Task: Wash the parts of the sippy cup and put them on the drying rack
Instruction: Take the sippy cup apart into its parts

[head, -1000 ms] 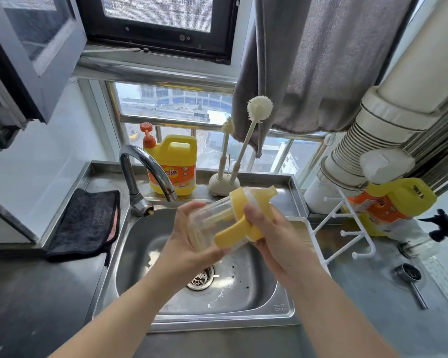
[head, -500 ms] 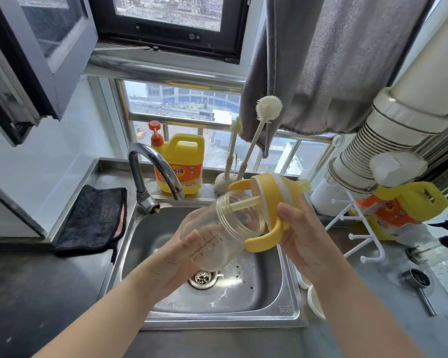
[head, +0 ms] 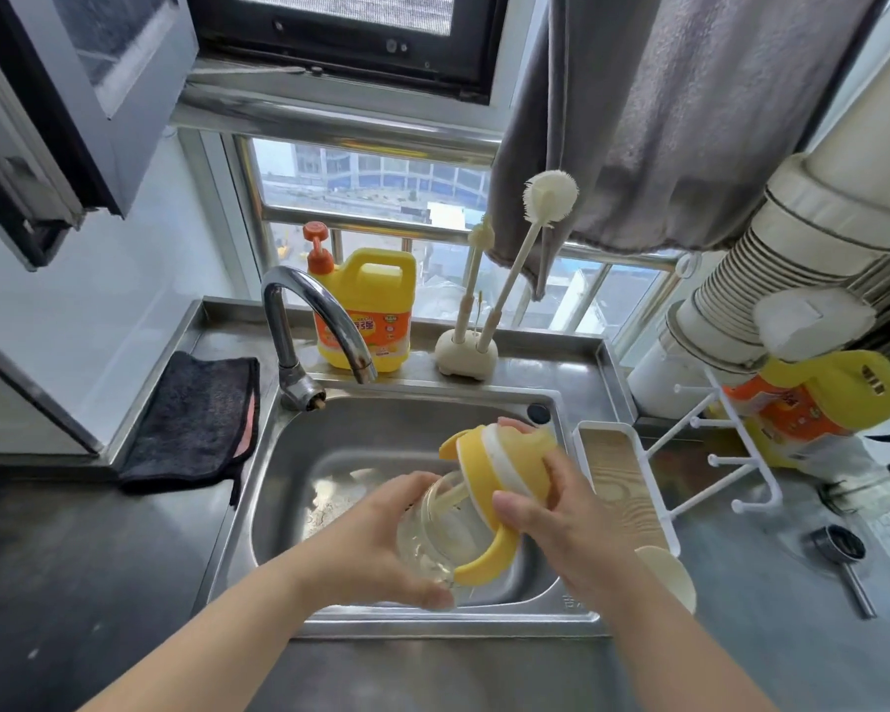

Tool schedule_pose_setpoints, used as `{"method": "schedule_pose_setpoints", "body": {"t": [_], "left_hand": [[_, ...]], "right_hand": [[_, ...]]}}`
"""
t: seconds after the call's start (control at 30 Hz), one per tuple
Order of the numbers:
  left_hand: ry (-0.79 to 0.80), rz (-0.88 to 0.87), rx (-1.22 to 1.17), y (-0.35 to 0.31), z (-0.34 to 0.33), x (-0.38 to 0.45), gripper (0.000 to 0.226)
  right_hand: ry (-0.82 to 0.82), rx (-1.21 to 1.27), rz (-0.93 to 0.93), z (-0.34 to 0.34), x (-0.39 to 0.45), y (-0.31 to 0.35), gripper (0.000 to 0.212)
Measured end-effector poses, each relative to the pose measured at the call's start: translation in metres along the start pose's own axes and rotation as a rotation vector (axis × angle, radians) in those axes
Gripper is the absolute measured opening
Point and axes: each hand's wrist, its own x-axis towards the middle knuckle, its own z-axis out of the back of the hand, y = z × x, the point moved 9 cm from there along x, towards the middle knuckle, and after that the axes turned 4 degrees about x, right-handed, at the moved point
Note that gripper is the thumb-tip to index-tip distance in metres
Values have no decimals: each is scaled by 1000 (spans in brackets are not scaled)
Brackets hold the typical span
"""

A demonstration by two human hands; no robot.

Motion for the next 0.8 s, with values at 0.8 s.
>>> {"method": "schedule_pose_setpoints", "body": {"t": [0.8], "left_hand": [[-898, 451, -39, 177, 129, -151, 76]], "right_hand": [[225, -233, -42, -149, 63, -64, 72]]}}
